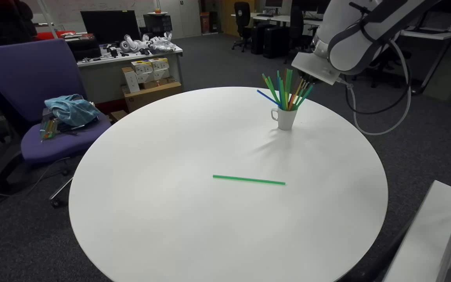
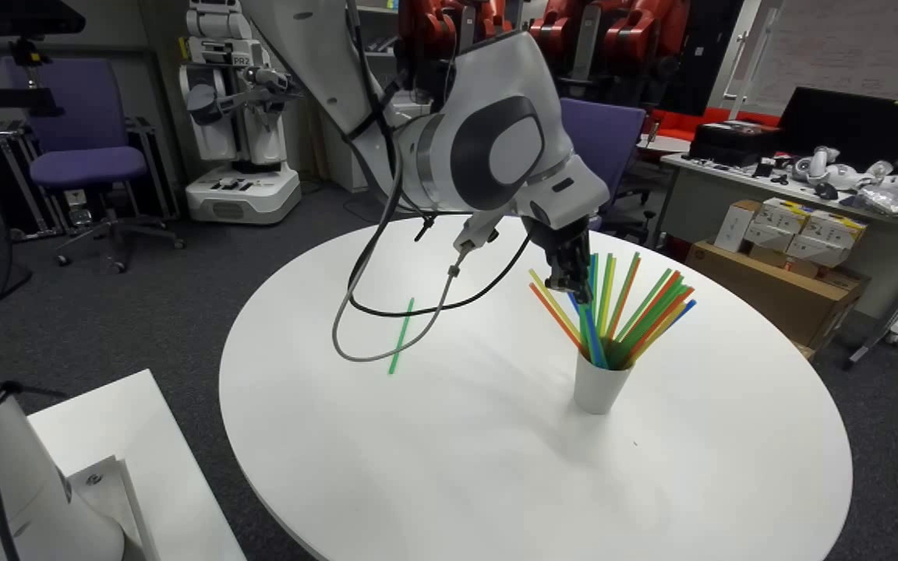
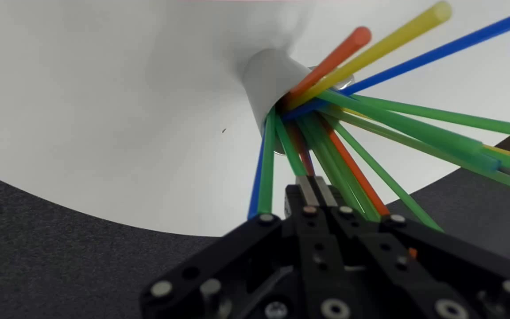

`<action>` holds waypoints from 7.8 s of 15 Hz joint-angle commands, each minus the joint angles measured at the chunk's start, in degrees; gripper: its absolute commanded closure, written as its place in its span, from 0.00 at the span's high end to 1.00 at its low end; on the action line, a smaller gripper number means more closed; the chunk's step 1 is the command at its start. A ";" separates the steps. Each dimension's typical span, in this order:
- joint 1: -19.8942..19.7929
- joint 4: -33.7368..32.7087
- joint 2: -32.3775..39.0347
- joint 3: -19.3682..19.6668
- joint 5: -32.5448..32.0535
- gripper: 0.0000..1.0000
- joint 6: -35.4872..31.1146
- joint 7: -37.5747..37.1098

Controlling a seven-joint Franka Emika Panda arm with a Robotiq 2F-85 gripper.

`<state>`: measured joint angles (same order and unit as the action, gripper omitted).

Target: Remove two straws from the cup and place them close to each other on the table

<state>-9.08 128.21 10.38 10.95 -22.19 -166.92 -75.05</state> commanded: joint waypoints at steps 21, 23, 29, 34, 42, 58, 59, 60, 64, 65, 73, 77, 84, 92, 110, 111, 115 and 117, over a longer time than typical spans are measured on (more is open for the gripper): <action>1.63 -5.83 -19.79 -1.18 50.40 0.00 42.63 51.01; 1.37 -6.14 -17.04 -1.46 50.93 0.00 46.87 51.09; 2.31 -4.94 -6.77 -3.53 51.99 0.00 47.22 49.91; 5.31 0.32 -4.01 -6.90 51.89 0.00 33.84 52.30; 7.83 6.54 -3.90 -11.13 55.54 0.00 11.93 53.69; 8.81 9.48 -4.99 -6.01 32.01 1.00 11.96 46.18; 8.84 9.43 -5.06 -4.75 26.82 1.00 12.99 44.49; 8.88 8.98 -5.18 -3.60 21.73 1.00 14.86 42.80; 13.90 6.58 -4.01 5.76 1.47 1.00 15.90 30.97; 10.95 6.88 -4.68 3.21 -3.51 1.00 16.07 27.23; 9.29 7.02 -4.81 -1.18 7.04 1.00 14.65 23.85; 9.38 7.00 -4.49 -1.63 7.51 1.00 14.66 23.86; 15.70 5.86 1.23 6.07 -5.53 1.00 1.03 -0.10; 40.39 -1.82 15.58 27.71 -7.03 1.00 -4.07 -35.71; 47.22 -22.06 44.75 33.63 8.45 1.00 1.09 -42.64; 46.75 -22.76 45.24 33.61 9.03 1.00 1.31 -42.06; 44.69 -24.62 46.30 33.08 10.05 0.67 1.23 -39.66; 44.25 -24.89 46.49 33.13 10.23 0.53 0.95 -39.45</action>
<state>36.55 105.27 56.61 44.48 -13.57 -167.09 -117.05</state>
